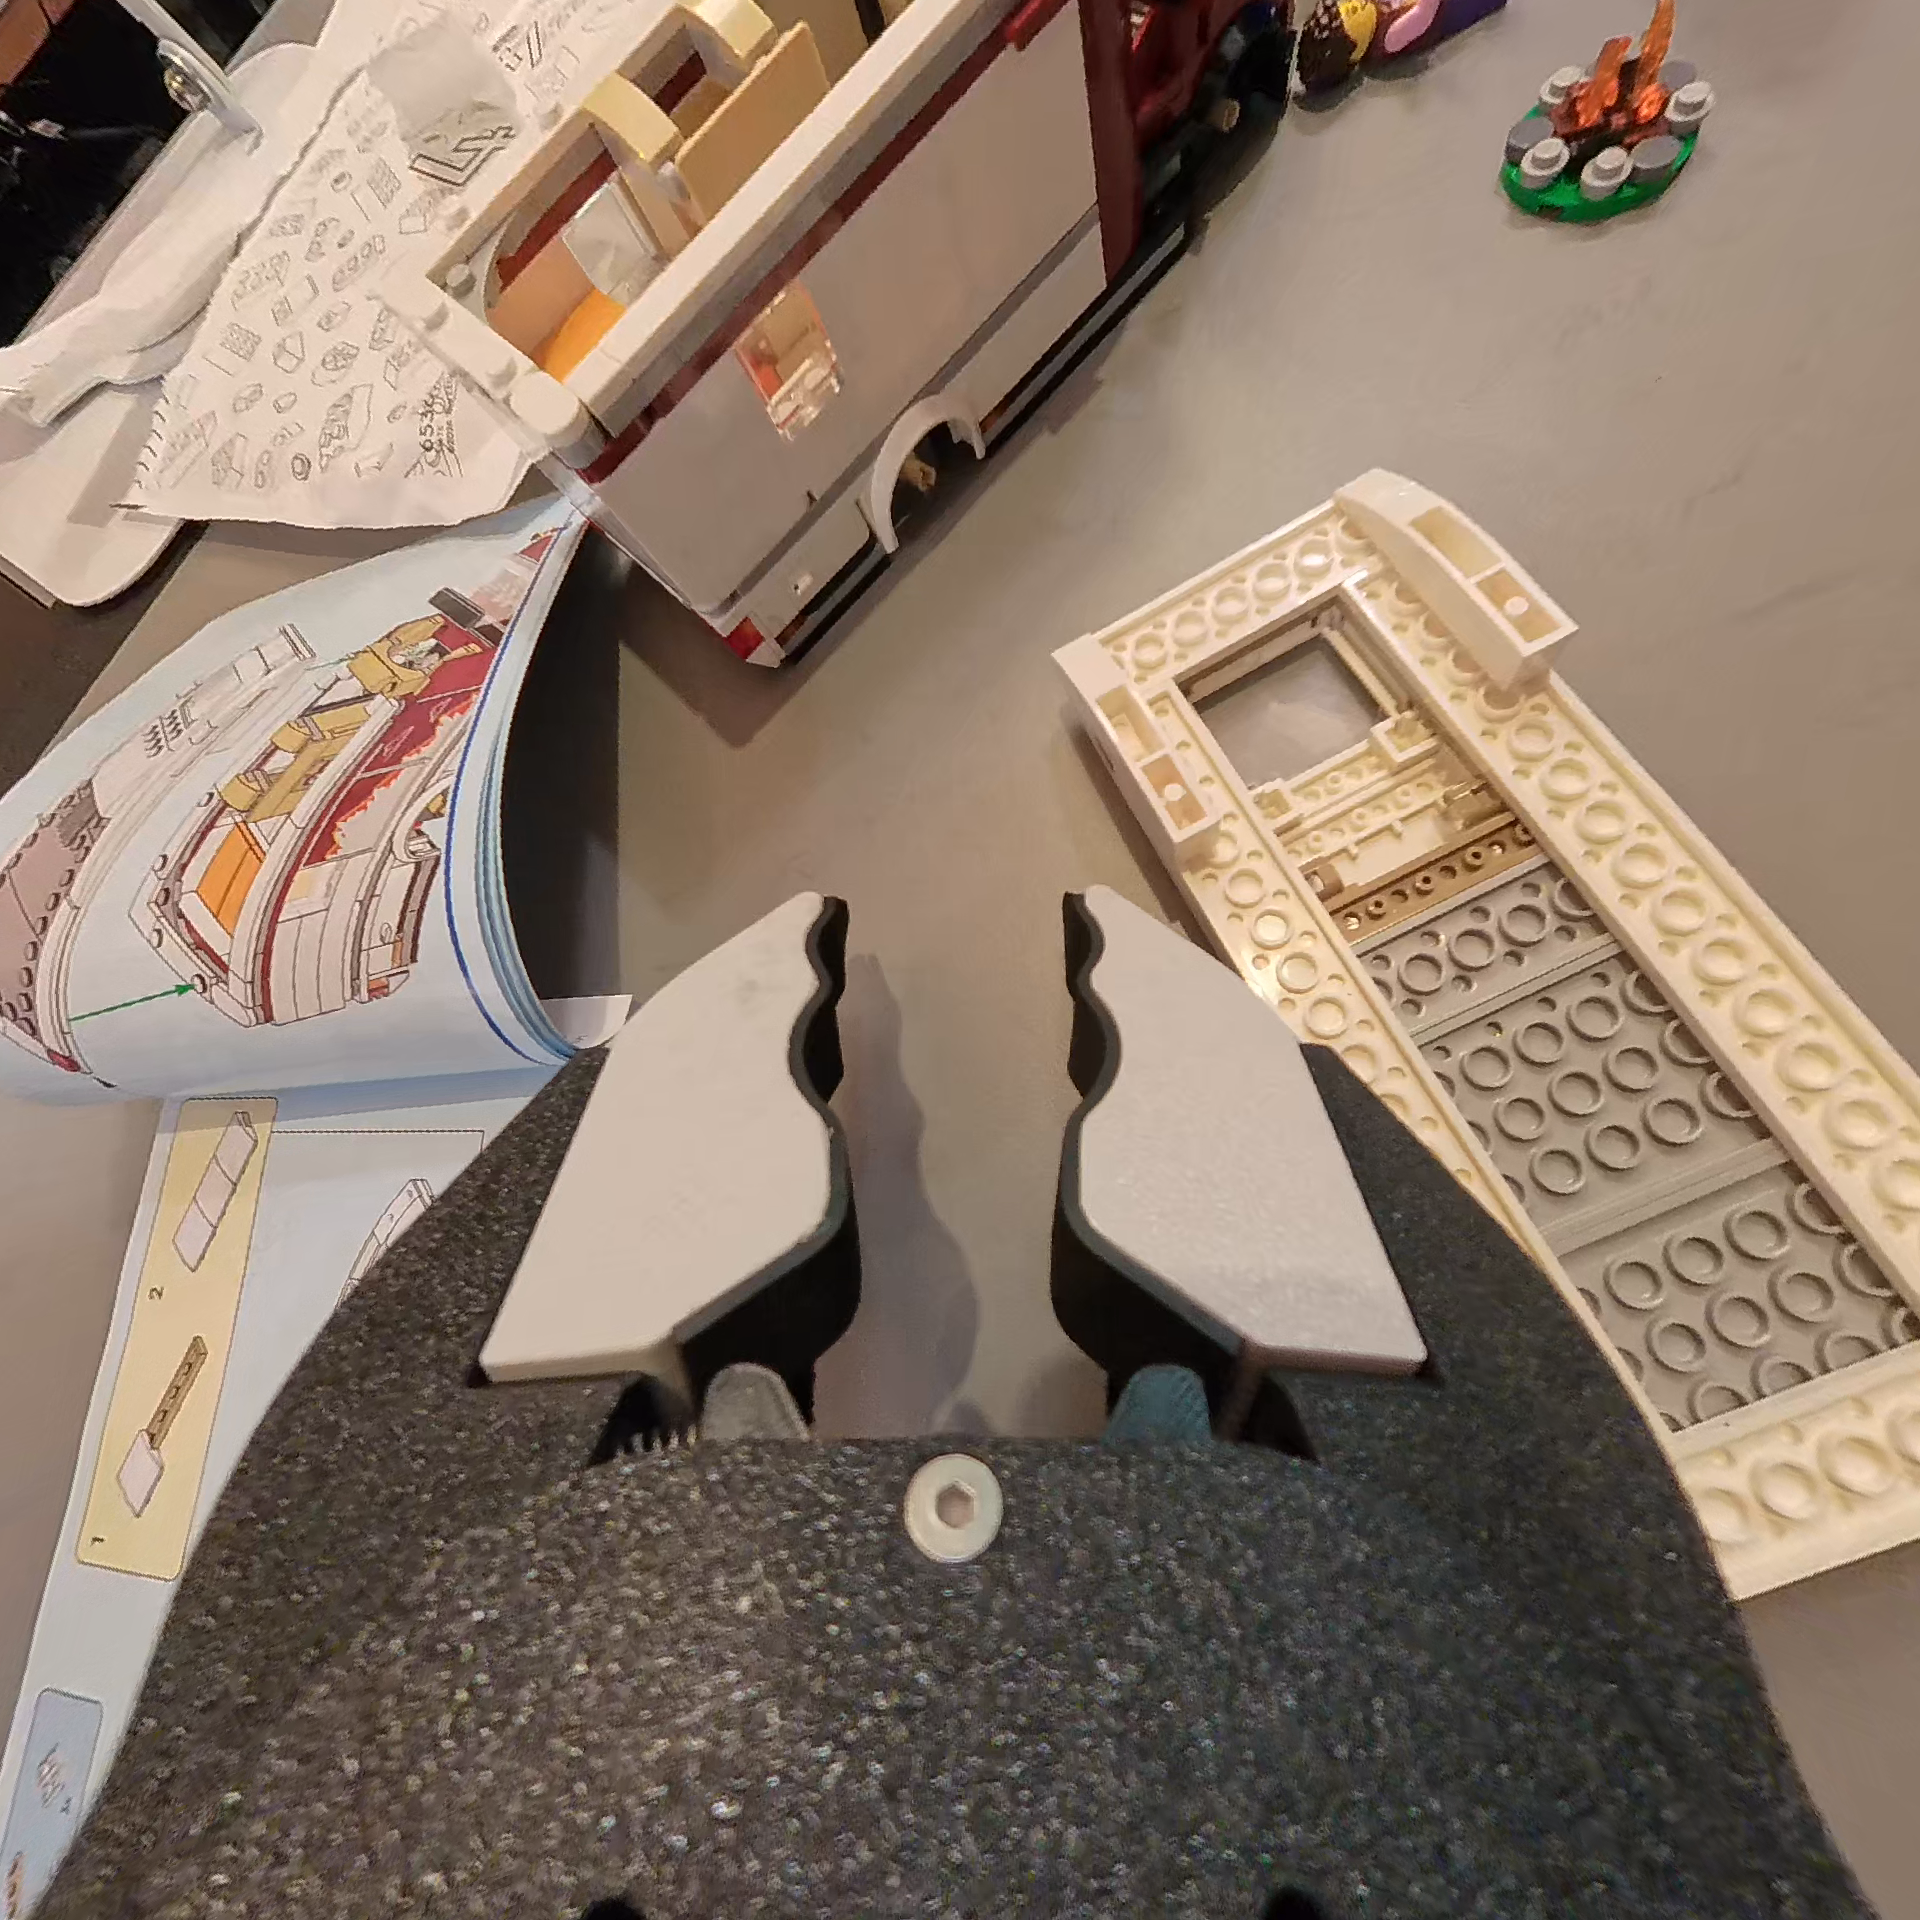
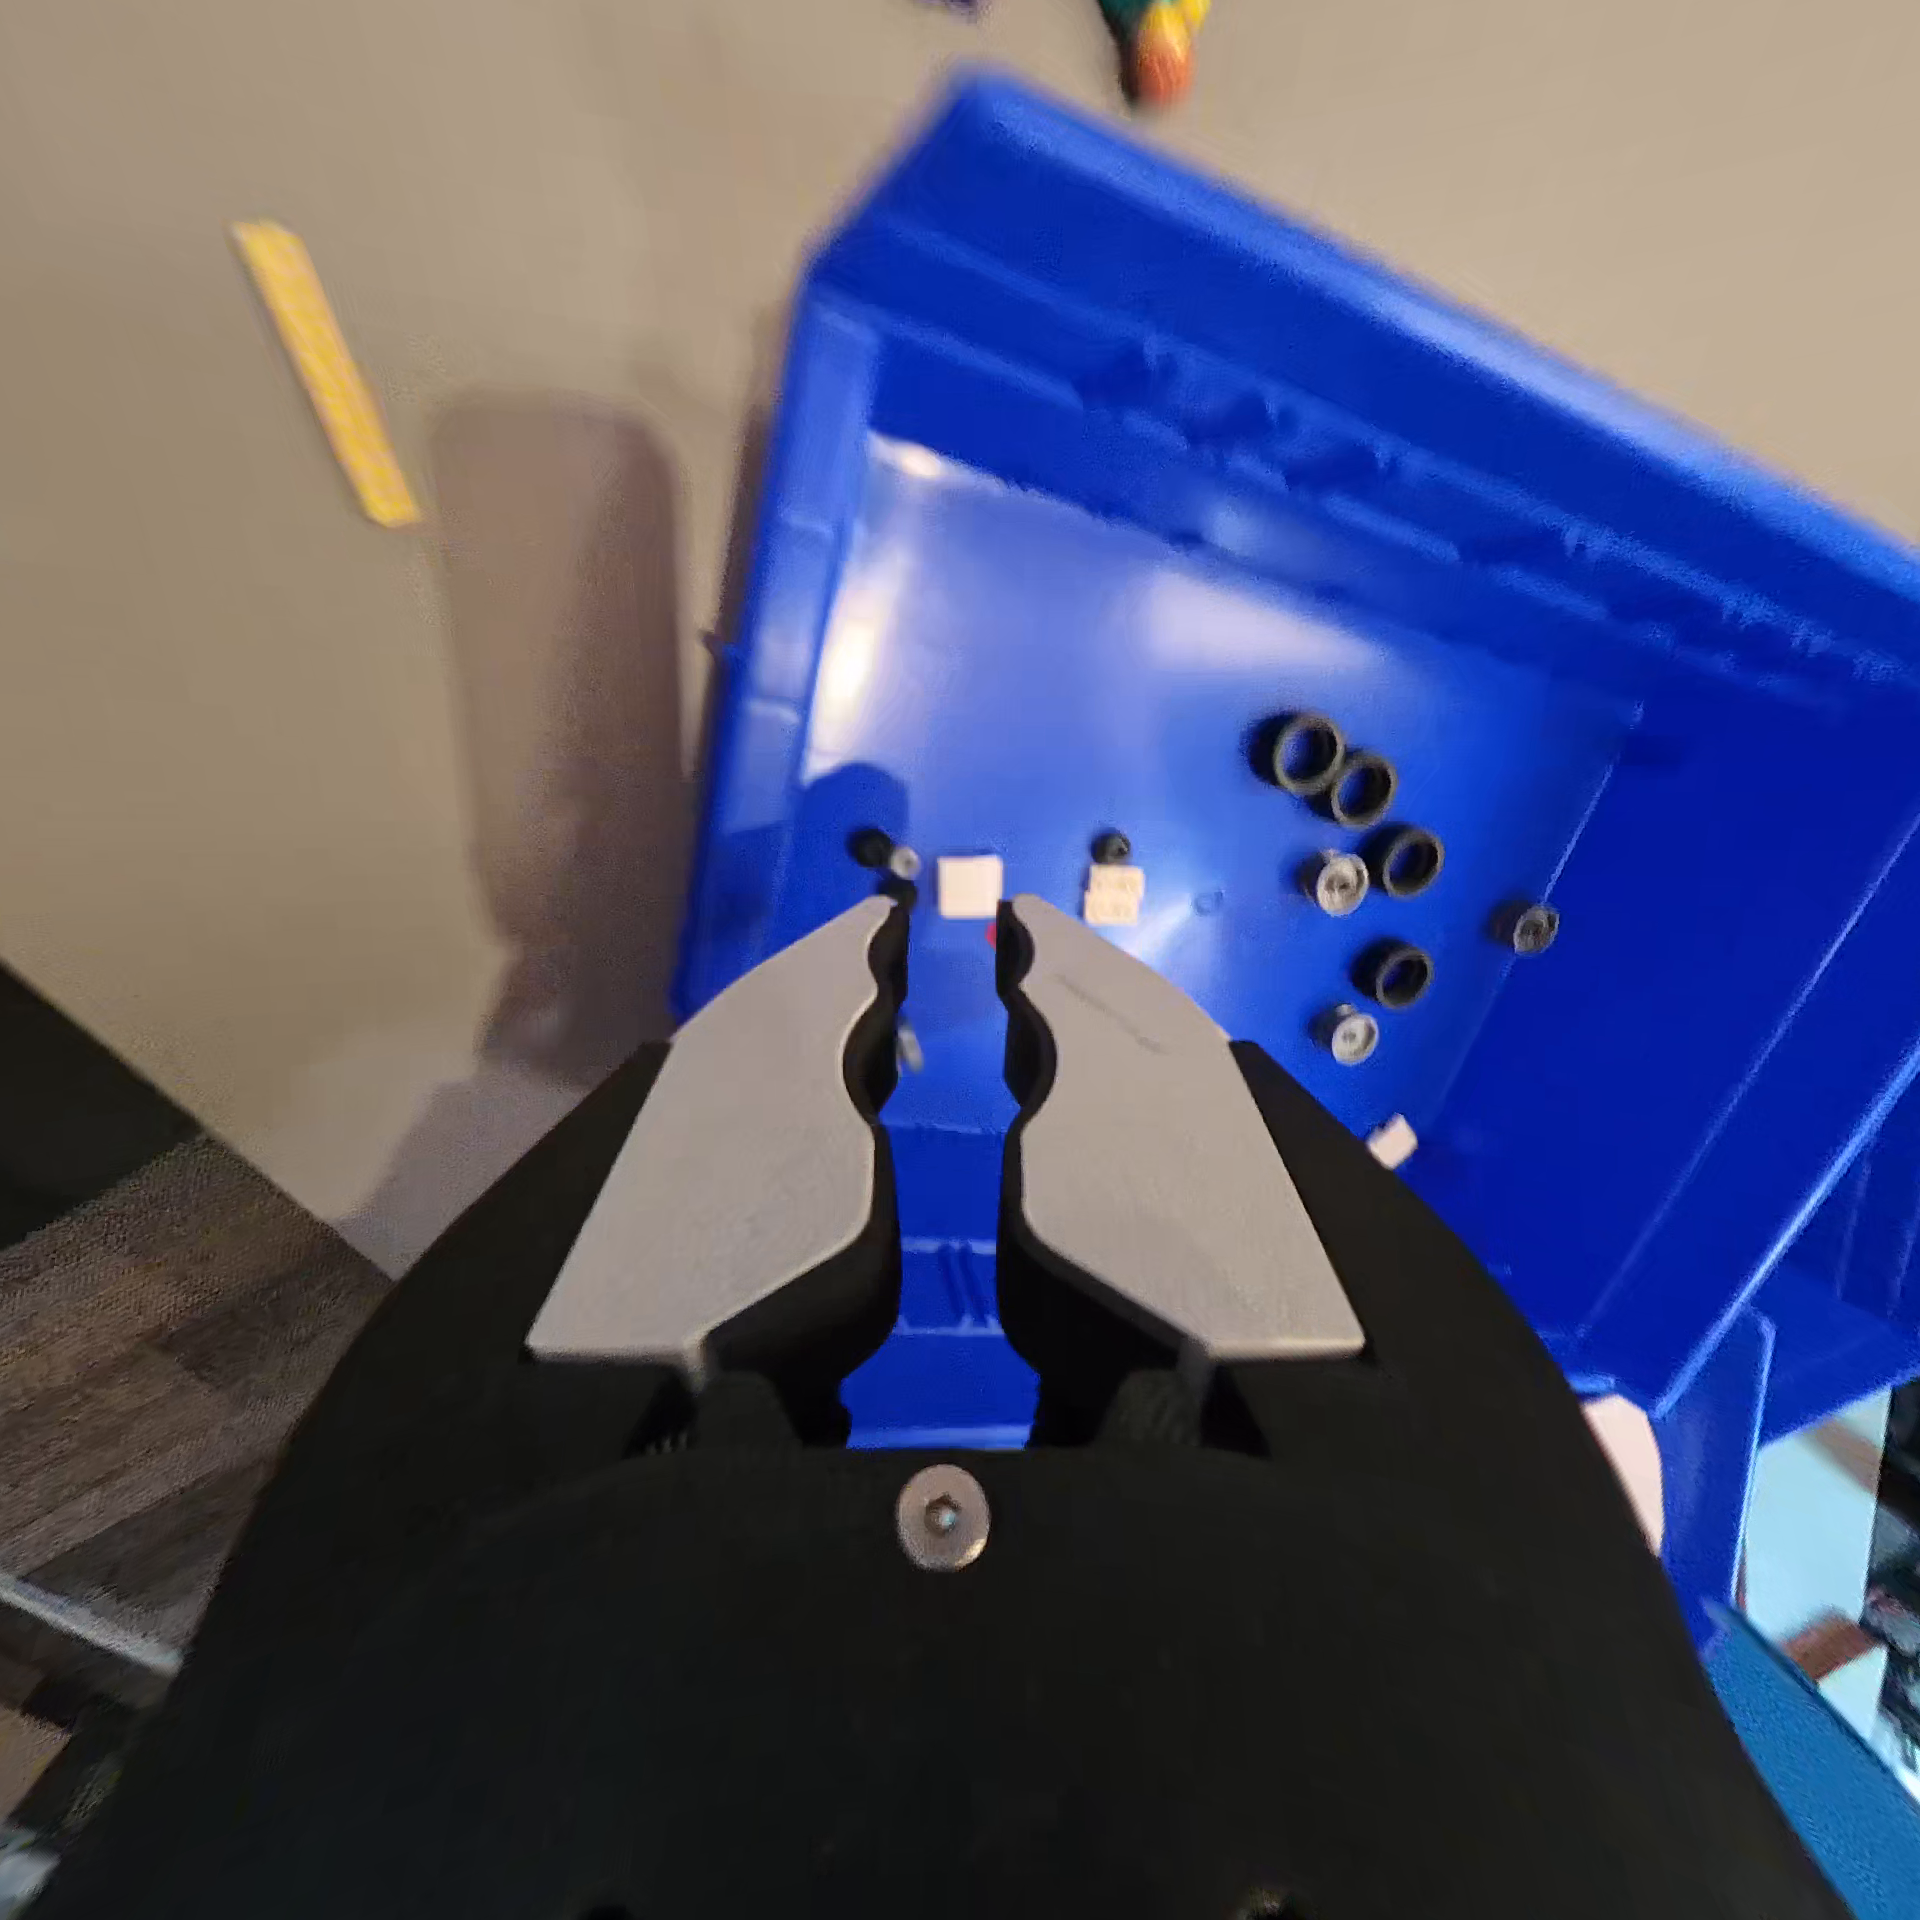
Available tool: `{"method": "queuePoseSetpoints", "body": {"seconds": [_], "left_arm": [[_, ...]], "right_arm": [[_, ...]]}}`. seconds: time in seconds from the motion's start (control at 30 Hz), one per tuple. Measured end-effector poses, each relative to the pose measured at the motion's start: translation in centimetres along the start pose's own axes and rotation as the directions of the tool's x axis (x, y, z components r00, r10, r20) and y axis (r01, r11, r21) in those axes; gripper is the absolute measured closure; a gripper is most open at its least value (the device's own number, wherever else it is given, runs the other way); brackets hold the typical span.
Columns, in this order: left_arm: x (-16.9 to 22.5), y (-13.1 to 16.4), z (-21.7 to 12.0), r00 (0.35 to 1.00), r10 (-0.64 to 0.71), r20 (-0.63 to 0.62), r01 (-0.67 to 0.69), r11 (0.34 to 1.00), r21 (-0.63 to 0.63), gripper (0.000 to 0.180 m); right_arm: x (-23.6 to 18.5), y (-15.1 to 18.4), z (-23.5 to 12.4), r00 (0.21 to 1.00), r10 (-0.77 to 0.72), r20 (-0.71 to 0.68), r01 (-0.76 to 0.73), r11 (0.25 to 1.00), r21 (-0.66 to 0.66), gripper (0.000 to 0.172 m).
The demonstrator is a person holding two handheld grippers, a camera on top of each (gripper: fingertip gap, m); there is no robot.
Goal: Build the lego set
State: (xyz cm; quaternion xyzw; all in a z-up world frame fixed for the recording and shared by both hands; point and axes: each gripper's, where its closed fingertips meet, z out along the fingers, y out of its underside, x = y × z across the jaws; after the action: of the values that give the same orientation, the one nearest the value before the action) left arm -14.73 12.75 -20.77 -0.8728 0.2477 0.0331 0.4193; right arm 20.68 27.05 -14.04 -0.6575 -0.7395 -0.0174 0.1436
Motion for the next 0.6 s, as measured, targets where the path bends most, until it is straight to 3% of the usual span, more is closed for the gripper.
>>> {"method": "queuePoseSetpoints", "body": {"seconds": [0.13, 0.33, 0.6], "left_arm": [[-0.1, 0.0, 0.0, 1.0, -0.007, 0.001, 0.007, 1.0, 0.0, 0.139], [-0.2, 0.1, 0.0, 1.0, -0.014, 0.001, 0.014, 1.0, 0.0, 0.139], [-0.1, 0.1, 0.0, 1.0, -0.007, -0.003, 0.007, 1.0, 0.0, 0.139]], "right_arm": [[1.2, 2.2, 3.0, 0.999, 0.016, 0.043, -0.013, 0.997, -0.075, 0.153], [0.4, 3.3, 7.0, 0.987, -0.07, 0.146, 0.096, 0.979, -0.179, 0.146], [0.0, 3.1, 7.5, 0.981, -0.058, 0.184, 0.095, 0.975, -0.199, 0.154]]}}
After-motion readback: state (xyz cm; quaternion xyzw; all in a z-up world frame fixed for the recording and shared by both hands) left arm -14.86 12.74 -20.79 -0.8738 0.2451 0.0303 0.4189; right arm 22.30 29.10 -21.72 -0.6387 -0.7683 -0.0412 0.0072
